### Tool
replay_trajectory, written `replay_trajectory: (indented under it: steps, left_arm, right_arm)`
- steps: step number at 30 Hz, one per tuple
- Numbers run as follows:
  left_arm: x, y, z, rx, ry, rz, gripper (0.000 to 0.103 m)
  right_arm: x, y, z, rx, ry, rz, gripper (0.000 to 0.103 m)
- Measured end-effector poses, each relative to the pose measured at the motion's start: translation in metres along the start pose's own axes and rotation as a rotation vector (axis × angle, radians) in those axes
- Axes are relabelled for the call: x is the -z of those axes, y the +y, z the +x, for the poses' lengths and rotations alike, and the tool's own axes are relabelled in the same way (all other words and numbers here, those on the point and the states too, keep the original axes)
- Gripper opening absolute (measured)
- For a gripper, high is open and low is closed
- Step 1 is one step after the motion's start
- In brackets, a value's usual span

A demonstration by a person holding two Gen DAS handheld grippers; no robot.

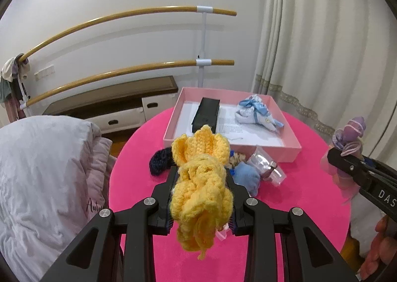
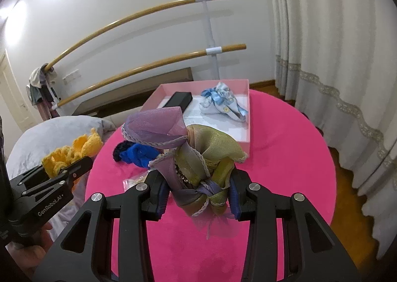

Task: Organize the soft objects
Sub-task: 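Carry both held items over the box and open both tools to drop them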

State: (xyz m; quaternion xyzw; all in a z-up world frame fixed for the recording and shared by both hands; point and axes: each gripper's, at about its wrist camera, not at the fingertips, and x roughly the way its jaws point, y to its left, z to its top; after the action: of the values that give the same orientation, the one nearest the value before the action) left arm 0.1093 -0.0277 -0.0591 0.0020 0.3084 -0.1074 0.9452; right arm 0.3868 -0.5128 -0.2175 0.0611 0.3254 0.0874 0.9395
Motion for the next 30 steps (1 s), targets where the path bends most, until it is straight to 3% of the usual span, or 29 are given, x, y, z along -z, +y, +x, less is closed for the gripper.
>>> replay_trajectory:
  steps: [8, 17, 23, 30]
  left_arm:
    - [-0.033, 0.008, -0.002, 0.005, -0.048, -0.009, 0.03]
    - [-0.097, 0.016, 0.027, 0.026, -0.074, -0.006, 0.03]
    - [-0.146, 0.015, 0.073, 0.023, -0.054, -0.001, 0.03]
    - [-0.192, 0.018, 0.147, 0.028, 0.023, -0.008, 0.03]
  right_arm:
    - [-0.035, 0.01, 0.011, -0.038, -0.028, -0.022, 0.037]
    - [-0.1, 0.023, 0.049, -0.078, -0.019, -0.054, 0.037]
    - [-0.135, 0.026, 0.097, -0.092, 0.047, -0.046, 0.037]
    - [-0.161, 0.017, 0.162, -0.098, 0.15, 0.003, 0.037]
